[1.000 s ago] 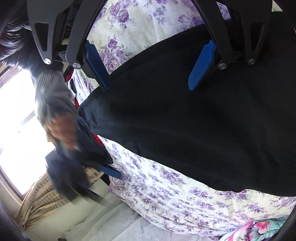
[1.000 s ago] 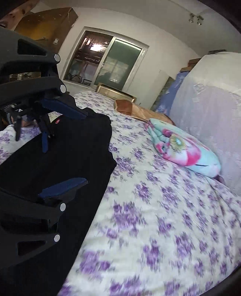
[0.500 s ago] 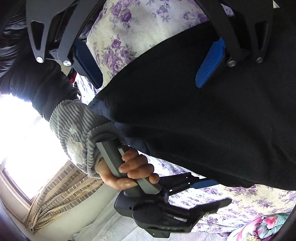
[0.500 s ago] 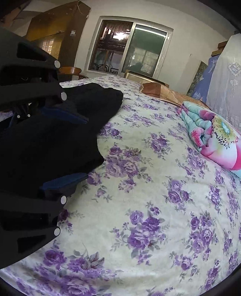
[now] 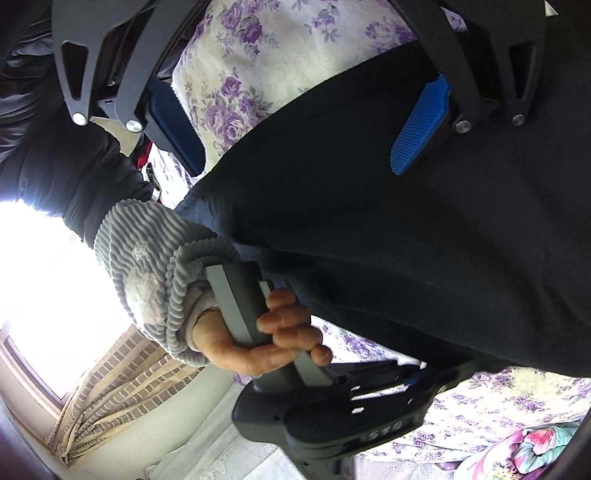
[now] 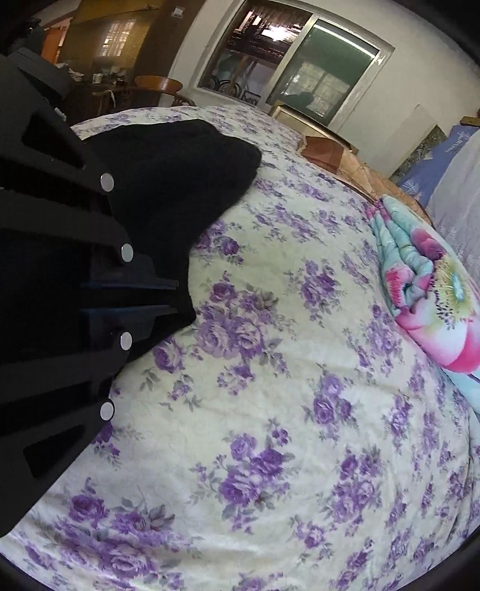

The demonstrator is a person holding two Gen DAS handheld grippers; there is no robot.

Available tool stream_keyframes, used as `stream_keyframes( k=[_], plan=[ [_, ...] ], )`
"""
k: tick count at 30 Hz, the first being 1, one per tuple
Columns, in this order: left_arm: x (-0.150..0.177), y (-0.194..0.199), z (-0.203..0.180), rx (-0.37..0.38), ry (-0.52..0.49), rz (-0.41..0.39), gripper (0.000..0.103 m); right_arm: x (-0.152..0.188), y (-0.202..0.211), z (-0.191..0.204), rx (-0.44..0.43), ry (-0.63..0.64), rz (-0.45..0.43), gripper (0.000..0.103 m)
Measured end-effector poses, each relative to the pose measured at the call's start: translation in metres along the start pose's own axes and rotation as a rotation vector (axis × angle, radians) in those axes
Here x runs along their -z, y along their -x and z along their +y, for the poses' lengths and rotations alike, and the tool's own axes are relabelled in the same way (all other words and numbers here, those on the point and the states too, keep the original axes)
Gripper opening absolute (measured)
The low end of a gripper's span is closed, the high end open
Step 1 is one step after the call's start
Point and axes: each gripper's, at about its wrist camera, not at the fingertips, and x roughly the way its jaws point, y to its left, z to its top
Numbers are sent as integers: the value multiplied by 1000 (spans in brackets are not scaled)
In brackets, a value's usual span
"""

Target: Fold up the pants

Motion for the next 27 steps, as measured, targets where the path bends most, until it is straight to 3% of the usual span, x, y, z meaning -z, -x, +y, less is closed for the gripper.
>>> stream_keyframes(
  k=[4, 9, 12, 14, 19, 21, 22, 23, 25, 27],
  plan=[
    [0, 0, 0, 1, 0, 0, 98, -12, 18, -9, 34, -34, -94, 2],
    [-1, -1, 4, 5, 4, -2, 98, -28, 7, -43, 155, -103, -120, 0],
    [-1, -1, 4, 5, 4, -2, 98, -17, 21, -56, 63, -198, -165, 0],
    [-1, 0, 4, 5, 3, -2, 98, -6, 35, -37, -11, -166, -185, 0],
    [-2, -1, 3, 4, -2, -6, 98, 17, 25, 12, -128, -84, -85, 3],
    [-2, -1, 3, 3, -3, -6, 98, 18, -1, 10, -65, -84, -28, 2],
    [-2, 0, 3, 4, -3, -8, 98, 17, -12, 0, 13, -95, -29, 0],
    [-2, 1, 4, 4, -1, -12, 98, 16, -15, -8, 40, -114, -48, 0],
    [-1, 9, 4, -23, 15, -27, 98, 18, -4, -22, -15, -213, -115, 2],
    [-3, 30, 0, -90, 12, -71, 98, 26, 34, -21, 23, -220, -251, 5]
  ],
)
